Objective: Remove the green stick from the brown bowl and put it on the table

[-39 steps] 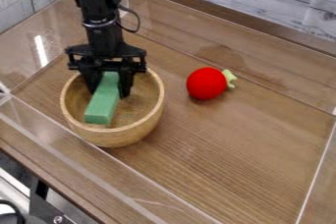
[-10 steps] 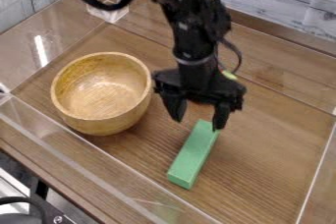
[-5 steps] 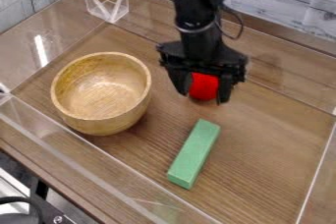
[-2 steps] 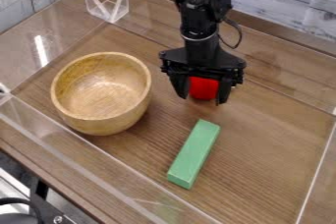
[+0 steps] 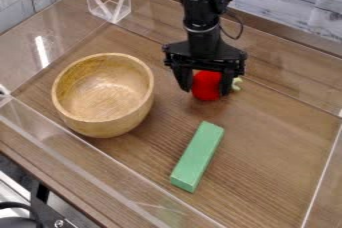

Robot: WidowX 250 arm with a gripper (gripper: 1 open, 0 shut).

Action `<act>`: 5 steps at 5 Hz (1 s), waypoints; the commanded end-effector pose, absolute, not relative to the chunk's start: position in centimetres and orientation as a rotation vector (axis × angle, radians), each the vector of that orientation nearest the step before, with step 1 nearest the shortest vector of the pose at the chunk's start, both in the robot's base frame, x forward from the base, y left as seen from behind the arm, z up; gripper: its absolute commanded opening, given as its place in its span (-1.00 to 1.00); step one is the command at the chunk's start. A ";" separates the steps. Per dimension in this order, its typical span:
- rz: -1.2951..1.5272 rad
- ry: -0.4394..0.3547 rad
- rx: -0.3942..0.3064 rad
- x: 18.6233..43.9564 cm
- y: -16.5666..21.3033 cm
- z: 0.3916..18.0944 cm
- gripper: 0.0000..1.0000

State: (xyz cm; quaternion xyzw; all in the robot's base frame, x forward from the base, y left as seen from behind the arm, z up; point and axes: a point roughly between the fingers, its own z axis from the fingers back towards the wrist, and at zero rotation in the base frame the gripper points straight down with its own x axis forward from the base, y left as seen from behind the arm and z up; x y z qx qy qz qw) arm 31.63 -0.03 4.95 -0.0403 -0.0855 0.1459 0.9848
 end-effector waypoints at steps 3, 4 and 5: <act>0.335 -0.222 -0.090 29.8 -2.3 5.2 1.00; 0.336 -0.220 -0.097 29.2 -2.1 4.6 1.00; 0.354 -0.234 -0.103 29.7 -2.3 5.9 1.00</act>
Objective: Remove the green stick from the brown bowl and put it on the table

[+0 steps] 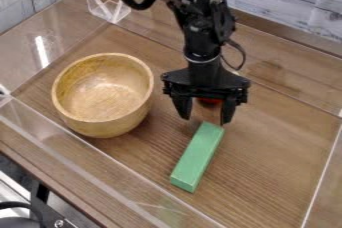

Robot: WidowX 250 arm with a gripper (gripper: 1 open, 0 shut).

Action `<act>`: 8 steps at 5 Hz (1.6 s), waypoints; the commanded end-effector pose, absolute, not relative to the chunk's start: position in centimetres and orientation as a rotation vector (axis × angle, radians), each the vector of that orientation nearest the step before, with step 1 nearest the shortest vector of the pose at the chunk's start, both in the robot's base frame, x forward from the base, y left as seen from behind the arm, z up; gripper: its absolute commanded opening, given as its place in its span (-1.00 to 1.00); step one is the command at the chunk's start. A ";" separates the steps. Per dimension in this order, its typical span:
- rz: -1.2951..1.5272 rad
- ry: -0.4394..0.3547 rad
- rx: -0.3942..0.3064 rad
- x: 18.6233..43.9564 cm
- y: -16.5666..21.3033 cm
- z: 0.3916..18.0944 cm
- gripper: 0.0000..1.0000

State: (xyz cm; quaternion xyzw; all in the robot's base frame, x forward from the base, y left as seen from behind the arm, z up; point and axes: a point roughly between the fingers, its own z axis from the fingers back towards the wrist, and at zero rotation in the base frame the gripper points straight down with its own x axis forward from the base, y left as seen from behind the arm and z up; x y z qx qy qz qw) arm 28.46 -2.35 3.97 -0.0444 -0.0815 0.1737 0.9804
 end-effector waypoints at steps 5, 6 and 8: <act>0.361 -0.314 -0.219 32.2 2.8 12.3 1.00; 0.298 -0.318 -0.226 32.1 3.4 12.5 1.00; 0.196 -0.337 -0.234 33.2 3.7 12.1 1.00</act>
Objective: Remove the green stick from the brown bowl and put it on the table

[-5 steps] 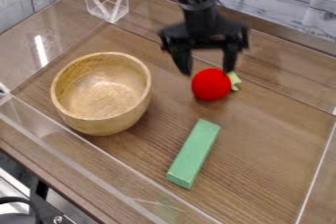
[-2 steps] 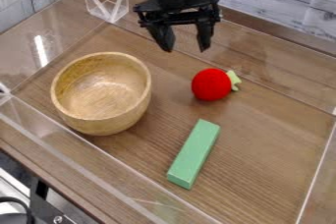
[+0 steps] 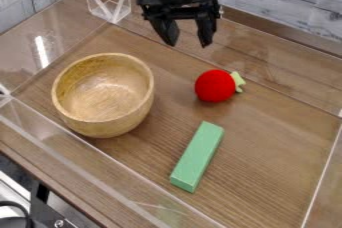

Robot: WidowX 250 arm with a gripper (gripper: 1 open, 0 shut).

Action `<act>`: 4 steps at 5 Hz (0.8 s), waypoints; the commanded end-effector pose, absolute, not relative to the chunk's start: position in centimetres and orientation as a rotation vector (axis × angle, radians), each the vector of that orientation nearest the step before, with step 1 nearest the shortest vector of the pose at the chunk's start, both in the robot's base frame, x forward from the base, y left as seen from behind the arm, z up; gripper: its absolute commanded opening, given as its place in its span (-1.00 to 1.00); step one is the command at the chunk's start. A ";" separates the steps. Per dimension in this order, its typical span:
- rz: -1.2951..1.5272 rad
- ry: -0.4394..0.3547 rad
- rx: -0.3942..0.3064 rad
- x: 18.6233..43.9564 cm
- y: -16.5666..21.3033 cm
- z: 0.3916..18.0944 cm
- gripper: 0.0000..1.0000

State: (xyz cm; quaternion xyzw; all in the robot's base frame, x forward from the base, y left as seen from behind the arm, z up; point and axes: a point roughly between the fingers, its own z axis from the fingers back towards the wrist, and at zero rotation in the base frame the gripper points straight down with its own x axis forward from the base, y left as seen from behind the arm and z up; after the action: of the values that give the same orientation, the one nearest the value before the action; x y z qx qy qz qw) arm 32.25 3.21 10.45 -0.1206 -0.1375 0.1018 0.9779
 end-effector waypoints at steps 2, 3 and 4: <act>0.119 -0.366 -0.255 32.6 2.9 13.5 1.00; 0.133 -0.385 -0.251 31.5 2.0 13.9 1.00; 0.159 -0.395 -0.242 30.8 1.3 13.7 1.00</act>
State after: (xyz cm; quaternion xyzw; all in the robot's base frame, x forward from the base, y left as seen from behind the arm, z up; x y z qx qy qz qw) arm 30.54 1.21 12.31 -0.1224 -0.1729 0.0795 0.9741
